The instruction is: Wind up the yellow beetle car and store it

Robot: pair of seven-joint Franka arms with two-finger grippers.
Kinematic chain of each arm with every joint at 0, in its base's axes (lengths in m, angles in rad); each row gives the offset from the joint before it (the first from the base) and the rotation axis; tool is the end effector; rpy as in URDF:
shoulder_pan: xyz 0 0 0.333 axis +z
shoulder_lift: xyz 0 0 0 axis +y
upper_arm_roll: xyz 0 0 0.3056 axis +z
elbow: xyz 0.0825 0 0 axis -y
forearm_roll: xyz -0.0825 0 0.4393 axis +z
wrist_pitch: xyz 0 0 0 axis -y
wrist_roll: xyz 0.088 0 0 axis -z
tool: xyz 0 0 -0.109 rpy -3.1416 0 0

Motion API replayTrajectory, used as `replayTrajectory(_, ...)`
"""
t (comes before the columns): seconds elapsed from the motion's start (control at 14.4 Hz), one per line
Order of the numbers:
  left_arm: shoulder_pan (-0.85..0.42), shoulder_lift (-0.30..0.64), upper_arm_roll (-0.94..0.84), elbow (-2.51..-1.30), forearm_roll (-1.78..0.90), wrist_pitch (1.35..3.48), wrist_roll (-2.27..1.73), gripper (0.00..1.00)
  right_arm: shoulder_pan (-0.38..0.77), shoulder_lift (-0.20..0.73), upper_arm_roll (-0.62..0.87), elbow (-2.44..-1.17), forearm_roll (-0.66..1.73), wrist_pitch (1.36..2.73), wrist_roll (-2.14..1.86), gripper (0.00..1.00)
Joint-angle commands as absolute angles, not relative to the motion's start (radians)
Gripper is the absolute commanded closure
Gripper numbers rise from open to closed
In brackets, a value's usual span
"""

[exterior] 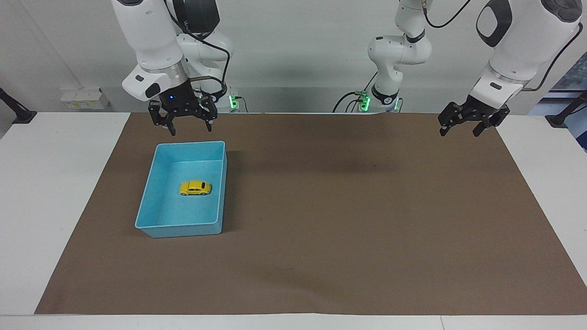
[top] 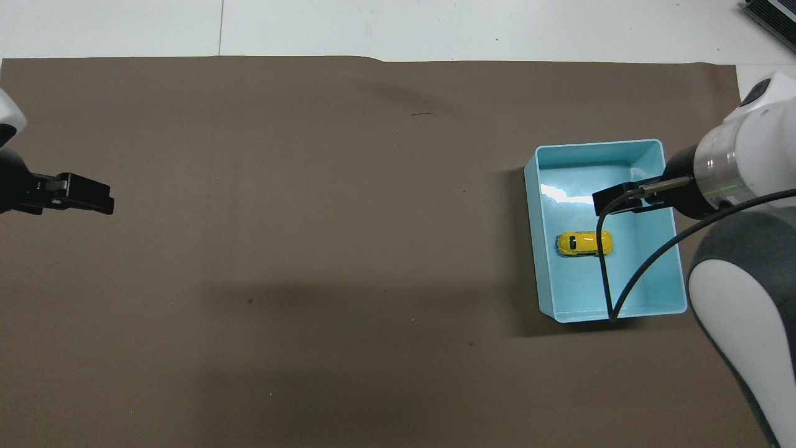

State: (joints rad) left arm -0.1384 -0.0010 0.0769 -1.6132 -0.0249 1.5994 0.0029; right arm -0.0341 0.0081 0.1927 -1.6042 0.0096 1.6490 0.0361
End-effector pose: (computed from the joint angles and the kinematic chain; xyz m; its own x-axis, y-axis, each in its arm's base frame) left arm 0.6098 -0.0402 0.5928 0.9979 -0.0636 -0.0127 -0.0633 -0.9977 0.0250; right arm 0.6114 0.0984 0.5965 0.9919 0.1213 0.0364 0.1218 -0.9925 -0.0125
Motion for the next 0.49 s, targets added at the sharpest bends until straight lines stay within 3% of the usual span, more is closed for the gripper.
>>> replayTrajectory(0.0, -0.127, -0.026, 0.071, -1.64, -0.031, 1.603, 0.0, 0.0, -0.055, -0.001, 0.193, -1.592, 0.026, 1.635, 0.054, 0.0)
replayTrajectory(0.42, -0.127, -0.026, 0.071, -1.64, -0.031, 1.603, 0.0, 0.0, -0.072, -0.015, 0.175, -1.594, 0.026, 1.647, 0.049, 0.0)
